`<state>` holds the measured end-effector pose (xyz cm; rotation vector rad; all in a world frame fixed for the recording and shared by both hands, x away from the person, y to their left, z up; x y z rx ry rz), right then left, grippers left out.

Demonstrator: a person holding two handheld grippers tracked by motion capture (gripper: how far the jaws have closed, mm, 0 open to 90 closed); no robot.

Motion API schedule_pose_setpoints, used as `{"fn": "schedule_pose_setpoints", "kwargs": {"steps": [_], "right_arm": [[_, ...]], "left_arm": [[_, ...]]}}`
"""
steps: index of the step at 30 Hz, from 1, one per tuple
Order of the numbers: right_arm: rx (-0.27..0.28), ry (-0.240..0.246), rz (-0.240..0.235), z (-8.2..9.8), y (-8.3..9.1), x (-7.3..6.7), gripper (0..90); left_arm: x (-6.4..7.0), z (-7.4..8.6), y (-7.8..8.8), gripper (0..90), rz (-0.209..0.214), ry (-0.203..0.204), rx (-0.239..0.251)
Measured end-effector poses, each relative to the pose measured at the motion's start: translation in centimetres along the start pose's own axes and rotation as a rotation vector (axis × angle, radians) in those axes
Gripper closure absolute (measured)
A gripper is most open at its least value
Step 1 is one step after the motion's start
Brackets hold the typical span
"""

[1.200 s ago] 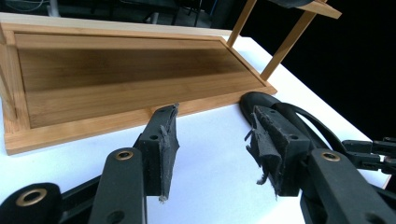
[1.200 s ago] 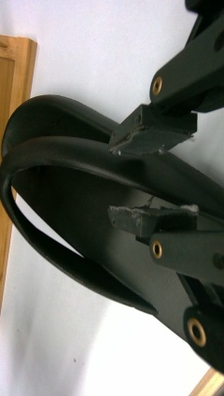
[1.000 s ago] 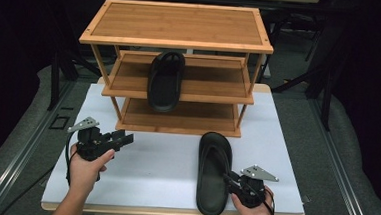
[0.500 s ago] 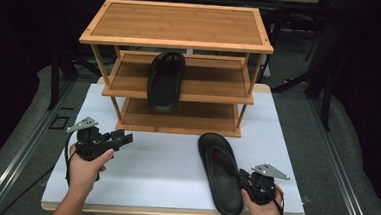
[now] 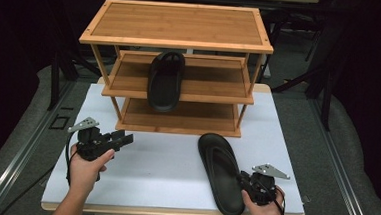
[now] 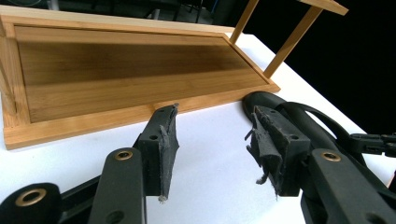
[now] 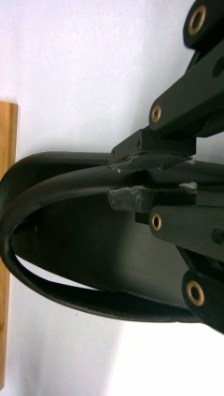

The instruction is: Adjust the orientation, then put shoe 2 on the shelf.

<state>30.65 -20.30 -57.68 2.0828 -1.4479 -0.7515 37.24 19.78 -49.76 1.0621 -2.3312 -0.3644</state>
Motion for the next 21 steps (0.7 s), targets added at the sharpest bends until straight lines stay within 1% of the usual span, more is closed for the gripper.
{"fn": "schedule_pose_setpoints", "kwargs": {"steps": [2, 3, 4, 5, 8, 9, 11, 13, 14, 15, 16, 17, 18, 19, 21], "right_arm": [[-0.008, 0.005, 0.003, 0.06, 0.01, -0.04, 77.7], [-0.018, 0.016, 0.013, 0.18, -0.07, -0.08, 76.8], [-0.018, 0.016, 0.013, 0.18, -0.07, -0.08, 76.8], [-0.030, 0.021, 0.024, 0.35, -0.25, -0.05, 76.1], [-0.028, 0.021, 0.033, 0.32, -0.34, 0.01, 76.7], [-0.028, 0.021, 0.033, 0.32, -0.34, 0.01, 76.7], [-0.042, 0.021, 0.017, 0.35, -0.29, -0.01, 77.9], [-0.045, 0.025, 0.015, 0.33, -0.28, -0.02, 78.5], [-0.046, 0.035, 0.031, 0.26, -0.28, 0.04, 79.3], [-0.046, 0.035, 0.031, 0.26, -0.28, 0.04, 79.3], [-0.047, 0.036, 0.047, 0.24, -0.28, 0.09, 79.7], [-0.048, 0.033, 0.045, 0.22, -0.27, 0.07, 80.1], [-0.046, 0.040, 0.028, 0.23, -0.23, -0.02, 80.8], [-0.036, 0.043, 0.047, 0.20, -0.28, 0.04, 81.0], [-0.034, 0.044, 0.048, 0.19, -0.26, 0.04, 81.1]], "left_arm": [[-0.02, -0.01, 0.00, 50.7, 0.001, 0.002, 0.002], [-0.11, 0.00, 0.05, 50.7, -0.001, 0.001, 0.000], [-0.11, 0.00, 0.05, 50.7, -0.001, 0.001, 0.000], [-0.15, 0.00, 0.07, 50.7, -0.002, 0.001, -0.001], [-0.23, -0.03, 0.11, 50.7, -0.002, 0.005, 0.002], [-0.23, -0.03, 0.11, 50.7, -0.002, 0.005, 0.002], [-0.28, -0.05, 0.11, 50.7, -0.003, 0.004, 0.004], [-0.29, -0.04, 0.11, 50.7, -0.003, 0.004, 0.003], [-0.29, -0.02, 0.10, 50.7, -0.003, 0.006, 0.002], [-0.29, -0.03, 0.08, 50.7, -0.003, 0.006, 0.003], [-0.30, -0.02, 0.08, 50.7, -0.004, 0.006, 0.001], [-0.31, -0.04, 0.07, 50.7, -0.005, 0.006, 0.001], [-0.31, -0.11, 0.08, 50.7, -0.004, 0.006, 0.004], [-0.31, -0.12, 0.10, 50.7, -0.004, 0.005, 0.005], [-0.31, -0.11, 0.10, 50.7, -0.004, 0.005, 0.004]]}}
Point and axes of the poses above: each handheld gripper's, and its own axes: y roughly backward along the jaws, z roughly out of its underside, x roughly to its right, the point moved 7 cm from there along -y, roughly forward along the jaws, and after that the axes turned 3 degrees about -x, right-handed, at the moved point
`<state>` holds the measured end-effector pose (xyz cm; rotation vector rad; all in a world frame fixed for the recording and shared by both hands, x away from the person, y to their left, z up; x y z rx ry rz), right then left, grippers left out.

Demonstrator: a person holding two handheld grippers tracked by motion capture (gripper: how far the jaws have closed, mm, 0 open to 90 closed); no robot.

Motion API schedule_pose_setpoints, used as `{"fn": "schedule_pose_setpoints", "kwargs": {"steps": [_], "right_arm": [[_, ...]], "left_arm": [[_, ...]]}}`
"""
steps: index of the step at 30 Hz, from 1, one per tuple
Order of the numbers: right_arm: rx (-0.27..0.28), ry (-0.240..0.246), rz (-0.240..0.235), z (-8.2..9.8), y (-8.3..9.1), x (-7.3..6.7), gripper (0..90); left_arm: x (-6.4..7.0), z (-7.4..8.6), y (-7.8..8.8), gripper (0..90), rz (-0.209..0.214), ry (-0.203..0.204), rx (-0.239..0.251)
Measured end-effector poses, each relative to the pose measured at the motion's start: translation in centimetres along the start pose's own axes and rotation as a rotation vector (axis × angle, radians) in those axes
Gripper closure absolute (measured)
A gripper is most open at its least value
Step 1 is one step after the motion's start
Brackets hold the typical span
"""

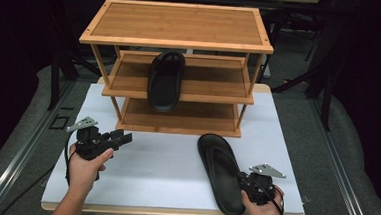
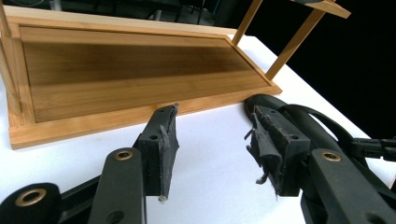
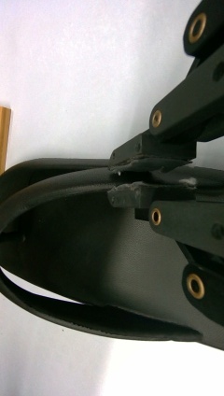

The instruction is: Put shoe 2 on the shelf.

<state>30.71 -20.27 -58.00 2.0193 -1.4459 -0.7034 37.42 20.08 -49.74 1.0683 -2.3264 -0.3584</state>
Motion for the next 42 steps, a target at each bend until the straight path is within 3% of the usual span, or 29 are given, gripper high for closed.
{"fn": "schedule_pose_setpoints", "kwargs": {"steps": [9, 16, 42], "right_arm": [[0.002, -0.006, 0.014, -0.02, 0.11, 0.08, 82.7], [-0.010, -0.002, -0.016, 0.00, 0.35, -0.05, 83.4], [0.033, 0.021, -0.007, -0.40, 0.70, -0.34, 83.8]], "left_arm": [[-0.12, 0.00, 0.09, 50.7, -0.002, 0.004, 0.002], [-0.23, 0.03, 0.04, 50.7, -0.002, 0.002, 0.001], [-0.45, 0.15, -0.02, 50.7, -0.003, 0.013, -0.003]]}}
Point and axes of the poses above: each handheld gripper's, and its own axes: y roughly backward along the jaws, z roughly out of its underside, x roughly to its right, the point moved 7 cm from there along -y, roughly forward along the jaws, and after that the axes turned 3 degrees about -x, right-handed, at the moved point
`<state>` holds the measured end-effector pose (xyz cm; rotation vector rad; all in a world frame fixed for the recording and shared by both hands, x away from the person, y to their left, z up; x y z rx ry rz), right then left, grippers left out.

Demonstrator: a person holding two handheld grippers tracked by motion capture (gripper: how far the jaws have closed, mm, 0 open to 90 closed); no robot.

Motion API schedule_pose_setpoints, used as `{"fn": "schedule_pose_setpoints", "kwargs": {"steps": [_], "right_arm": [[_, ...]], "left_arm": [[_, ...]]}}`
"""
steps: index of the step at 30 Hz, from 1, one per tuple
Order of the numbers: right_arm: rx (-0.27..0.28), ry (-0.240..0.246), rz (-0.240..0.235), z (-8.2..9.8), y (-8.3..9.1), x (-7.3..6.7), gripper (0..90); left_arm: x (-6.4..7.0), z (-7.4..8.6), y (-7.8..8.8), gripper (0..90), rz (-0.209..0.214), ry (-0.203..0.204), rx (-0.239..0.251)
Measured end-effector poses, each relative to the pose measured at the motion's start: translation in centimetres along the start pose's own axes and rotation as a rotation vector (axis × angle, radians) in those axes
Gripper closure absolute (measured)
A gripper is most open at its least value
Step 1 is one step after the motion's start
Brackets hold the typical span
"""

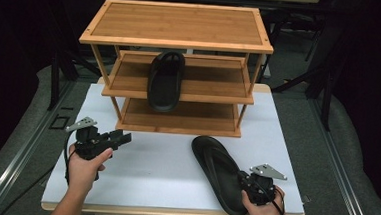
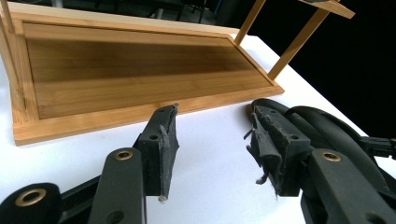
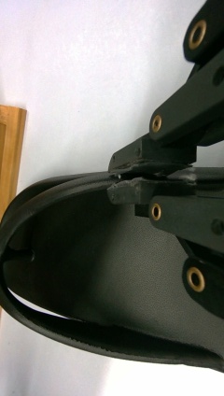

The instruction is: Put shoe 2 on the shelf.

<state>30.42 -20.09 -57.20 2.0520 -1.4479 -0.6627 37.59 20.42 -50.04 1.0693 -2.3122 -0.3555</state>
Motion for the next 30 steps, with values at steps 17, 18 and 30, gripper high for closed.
{"fn": "schedule_pose_setpoints", "kwargs": {"steps": [17, 18, 30], "right_arm": [[0.012, -0.001, -0.010, -0.2, 0.3, -0.4, 84.1], [0.017, -0.007, -0.009, -0.2, 0.4, -0.5, 84.1], [0.078, -0.024, -0.041, -1.4, 1.7, -0.7, 84.2]], "left_arm": [[-0.2, 0.1, 0.0, 50.7, -0.001, 0.006, 0.000], [-0.2, 0.1, 0.0, 50.7, 0.000, 0.007, 0.000], [-0.3, 0.1, 0.0, 50.7, -0.002, 0.015, 0.003]]}}
Point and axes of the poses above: each handheld gripper's, and its own axes: y roughly backward along the jaws, z roughly out of its underside, x roughly to its right, the point moved 7 cm from there along -y, roughly forward along the jaws, and after that the axes turned 3 degrees about -x, right-handed, at the moved point
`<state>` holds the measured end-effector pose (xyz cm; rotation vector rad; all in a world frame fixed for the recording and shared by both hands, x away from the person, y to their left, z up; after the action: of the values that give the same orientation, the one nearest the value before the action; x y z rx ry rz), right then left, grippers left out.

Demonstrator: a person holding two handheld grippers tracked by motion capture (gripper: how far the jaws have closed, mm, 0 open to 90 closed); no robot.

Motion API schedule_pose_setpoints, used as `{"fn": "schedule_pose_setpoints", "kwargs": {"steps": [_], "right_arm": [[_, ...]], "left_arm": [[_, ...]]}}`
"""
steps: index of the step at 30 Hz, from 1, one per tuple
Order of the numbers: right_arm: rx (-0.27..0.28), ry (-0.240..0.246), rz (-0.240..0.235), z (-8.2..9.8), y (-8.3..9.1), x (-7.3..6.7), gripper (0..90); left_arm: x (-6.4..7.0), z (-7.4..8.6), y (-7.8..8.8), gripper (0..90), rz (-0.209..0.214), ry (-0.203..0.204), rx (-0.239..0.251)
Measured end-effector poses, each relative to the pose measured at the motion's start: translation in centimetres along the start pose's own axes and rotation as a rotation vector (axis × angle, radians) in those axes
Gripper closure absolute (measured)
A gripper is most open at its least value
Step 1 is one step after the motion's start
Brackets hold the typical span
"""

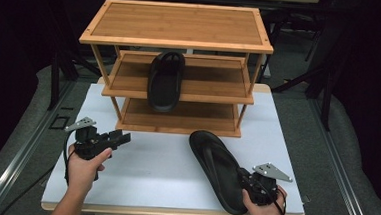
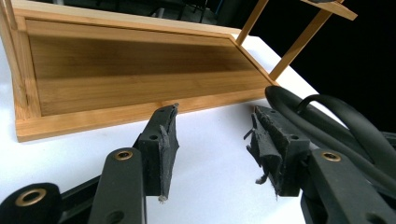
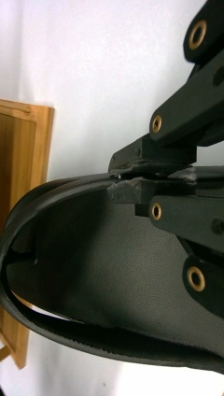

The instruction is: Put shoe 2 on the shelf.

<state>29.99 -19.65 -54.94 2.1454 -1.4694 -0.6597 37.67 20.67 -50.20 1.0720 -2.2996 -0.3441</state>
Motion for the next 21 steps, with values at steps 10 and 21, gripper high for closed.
{"fn": "schedule_pose_setpoints", "kwargs": {"steps": [10, 21], "right_arm": [[0.068, -0.017, -0.021, -1.9, 1.5, -0.2, 84.2], [0.175, -0.013, -0.032, -4.2, 3.5, -0.1, 84.3]], "left_arm": [[-0.2, 0.1, 0.0, 50.7, -0.002, 0.006, -0.003], [-0.2, 0.1, -0.1, 50.7, -0.004, 0.008, -0.001]]}}
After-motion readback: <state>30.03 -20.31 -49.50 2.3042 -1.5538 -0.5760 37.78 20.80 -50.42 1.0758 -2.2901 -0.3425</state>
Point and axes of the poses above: each handheld gripper's, and its own axes: y roughly backward along the jaws, z roughly out of its underside, x roughly to its right, the point moved 7 cm from there along -y, roughly forward along the jaws, and after that the axes turned 3 degrees about -x, right-handed, at the moved point
